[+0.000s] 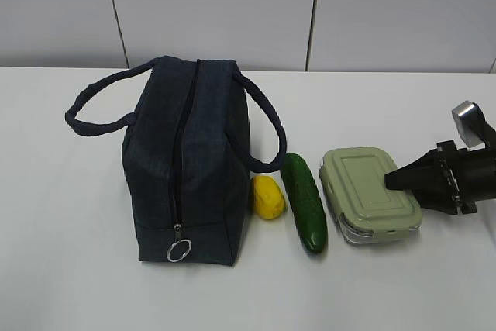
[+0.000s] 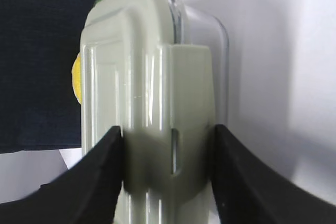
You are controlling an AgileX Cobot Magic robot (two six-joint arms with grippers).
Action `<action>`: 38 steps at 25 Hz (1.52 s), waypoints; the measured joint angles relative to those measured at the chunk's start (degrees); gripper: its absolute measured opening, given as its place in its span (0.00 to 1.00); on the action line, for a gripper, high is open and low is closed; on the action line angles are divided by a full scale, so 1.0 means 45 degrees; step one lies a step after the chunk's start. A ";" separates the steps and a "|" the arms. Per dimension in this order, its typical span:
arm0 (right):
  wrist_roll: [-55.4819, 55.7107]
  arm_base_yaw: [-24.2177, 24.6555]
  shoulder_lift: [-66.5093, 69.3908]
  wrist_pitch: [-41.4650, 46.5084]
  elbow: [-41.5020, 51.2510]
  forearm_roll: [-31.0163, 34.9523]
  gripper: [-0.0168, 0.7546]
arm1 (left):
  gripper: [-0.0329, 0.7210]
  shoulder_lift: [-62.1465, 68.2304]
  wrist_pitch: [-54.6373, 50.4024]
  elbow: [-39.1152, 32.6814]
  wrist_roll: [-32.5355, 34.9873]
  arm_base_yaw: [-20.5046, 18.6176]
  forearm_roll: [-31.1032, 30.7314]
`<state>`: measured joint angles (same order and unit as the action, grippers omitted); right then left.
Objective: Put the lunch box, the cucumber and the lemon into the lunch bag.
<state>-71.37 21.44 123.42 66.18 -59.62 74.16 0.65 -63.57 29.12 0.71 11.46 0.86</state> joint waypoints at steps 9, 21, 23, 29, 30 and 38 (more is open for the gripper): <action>0.0408 -0.0205 -0.0372 -0.0332 0.0000 -0.0271 0.51 | 0.36 0.0000 0.0000 0.0000 0.0000 0.0000 0.0000; 0.0790 -0.0052 -0.0405 -0.0383 0.0000 -0.0348 0.51 | 0.36 0.0000 0.0000 0.0000 0.0000 0.0000 0.0000; 0.0866 -0.0052 -0.0405 -0.0383 0.0000 -0.0348 0.51 | 0.36 0.0000 0.0000 0.0000 0.0000 0.0000 0.0000; 0.0940 -0.0052 -0.0405 -0.0383 0.0000 -0.0348 0.51 | 0.36 0.0000 0.0000 0.0000 0.0000 0.0000 0.0000; 0.0940 -0.0052 -0.0405 -0.0383 0.0000 -0.0348 0.51 | 0.36 0.0000 0.0000 0.0000 0.0000 0.0000 0.0000; 0.0980 -0.0052 -0.1098 -0.0428 0.0000 -0.0424 0.51 | 0.36 0.0000 0.0000 0.0000 0.0000 0.0000 0.0000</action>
<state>-66.96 21.20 118.48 64.25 -59.62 72.25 0.65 -63.57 29.12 0.71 11.46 0.86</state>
